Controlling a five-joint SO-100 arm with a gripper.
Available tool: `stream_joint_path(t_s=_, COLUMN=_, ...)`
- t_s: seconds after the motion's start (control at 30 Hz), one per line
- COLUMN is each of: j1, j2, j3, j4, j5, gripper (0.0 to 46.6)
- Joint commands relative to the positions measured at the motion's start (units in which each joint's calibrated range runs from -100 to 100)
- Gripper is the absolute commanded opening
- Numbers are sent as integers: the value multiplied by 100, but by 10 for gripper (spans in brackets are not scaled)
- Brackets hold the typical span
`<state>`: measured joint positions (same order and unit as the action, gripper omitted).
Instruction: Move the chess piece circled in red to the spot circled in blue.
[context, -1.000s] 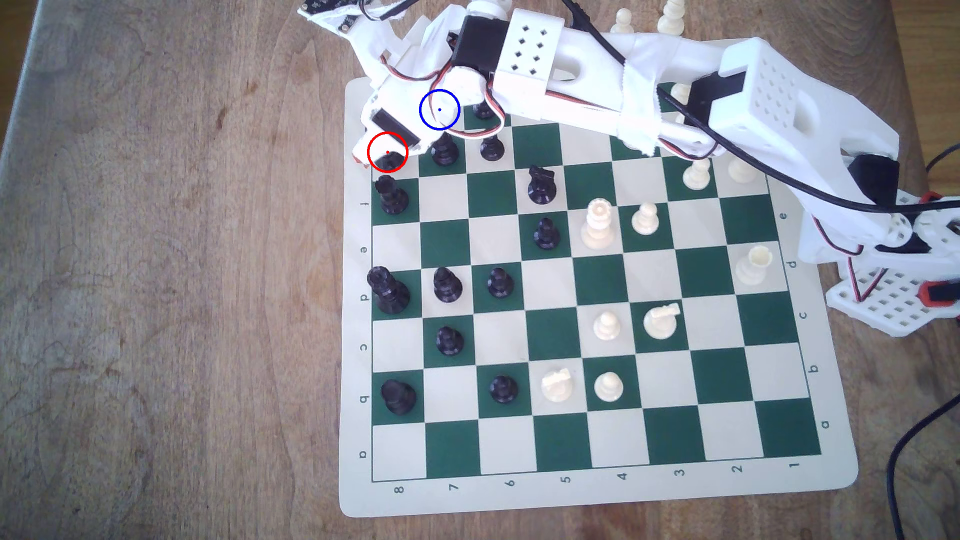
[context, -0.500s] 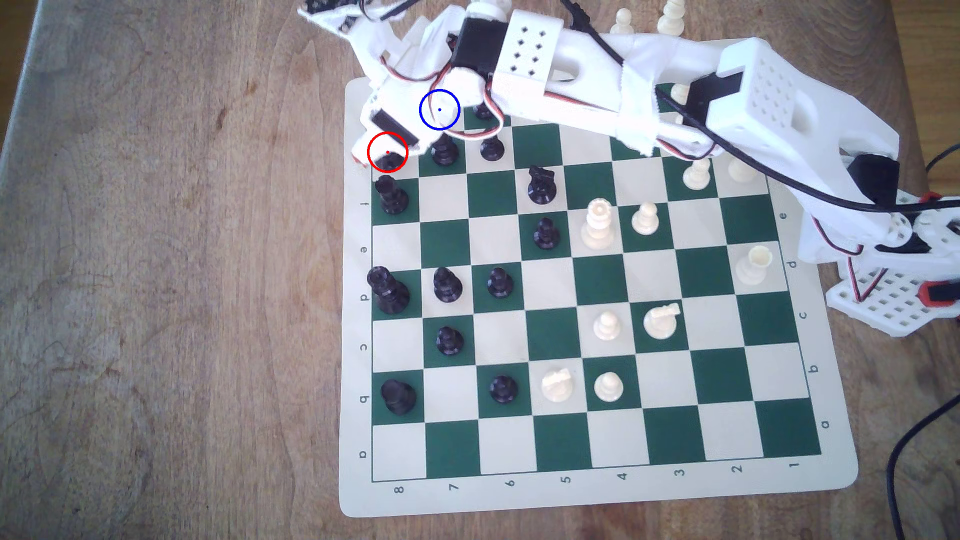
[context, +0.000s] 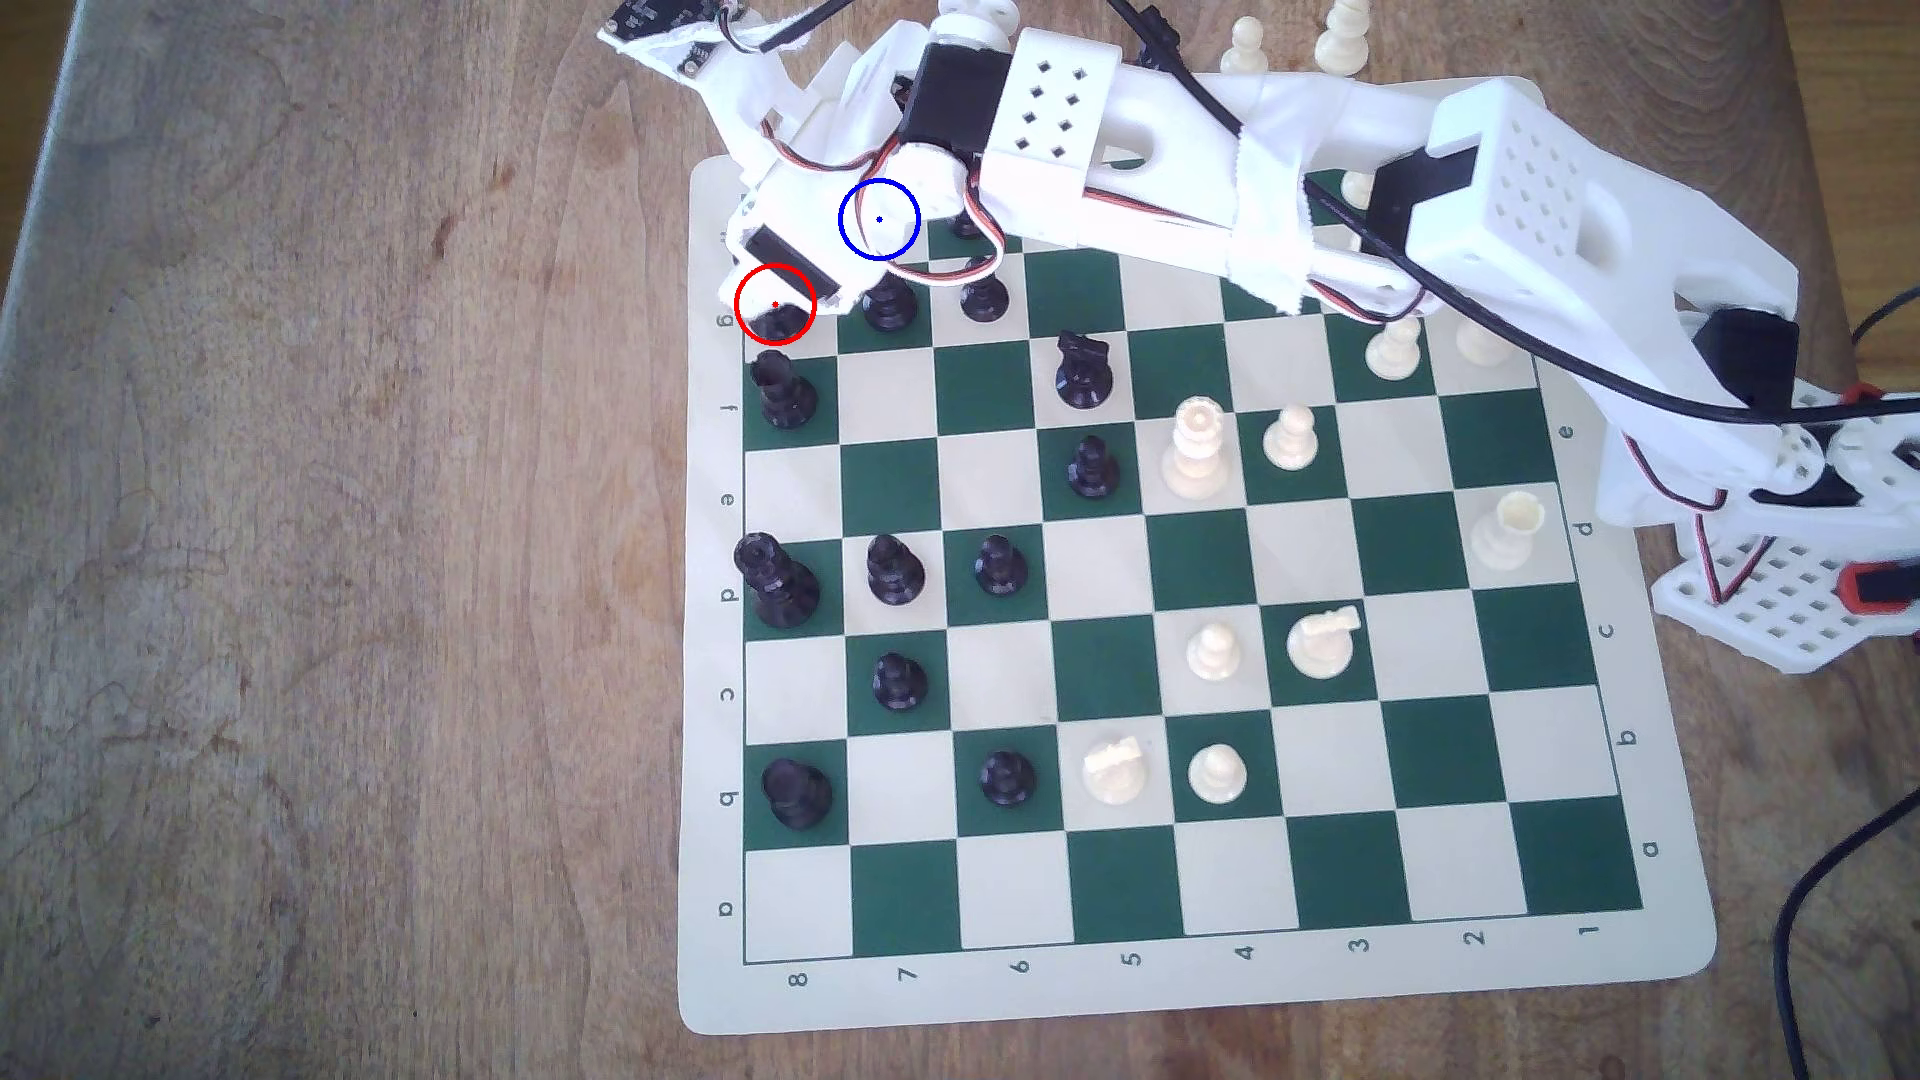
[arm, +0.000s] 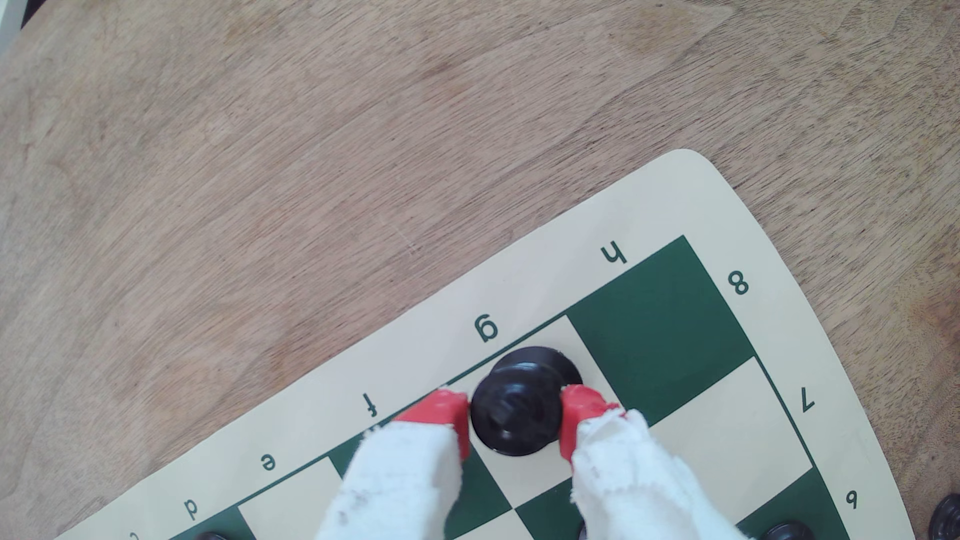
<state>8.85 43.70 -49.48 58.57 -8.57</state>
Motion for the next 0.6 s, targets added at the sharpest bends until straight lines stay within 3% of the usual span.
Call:
stream_joint_path(t_s=0.0, j1=50, j2=-261, j3=-437, j4=-107, j5=34, gripper=41)
stream_joint_path(t_s=0.3, j1=97, j2=-507, j3=-356, j4=-320, j5=63, gripper=30)
stream_joint_path(t_s=0.4, j1=120, j2=-1424, j3=778, j4=-893, j5=132, gripper=30)
stream_joint_path(t_s=0.57, j1=191, j2=-2239, j3=1485, j4=-943, j5=215, gripper=31)
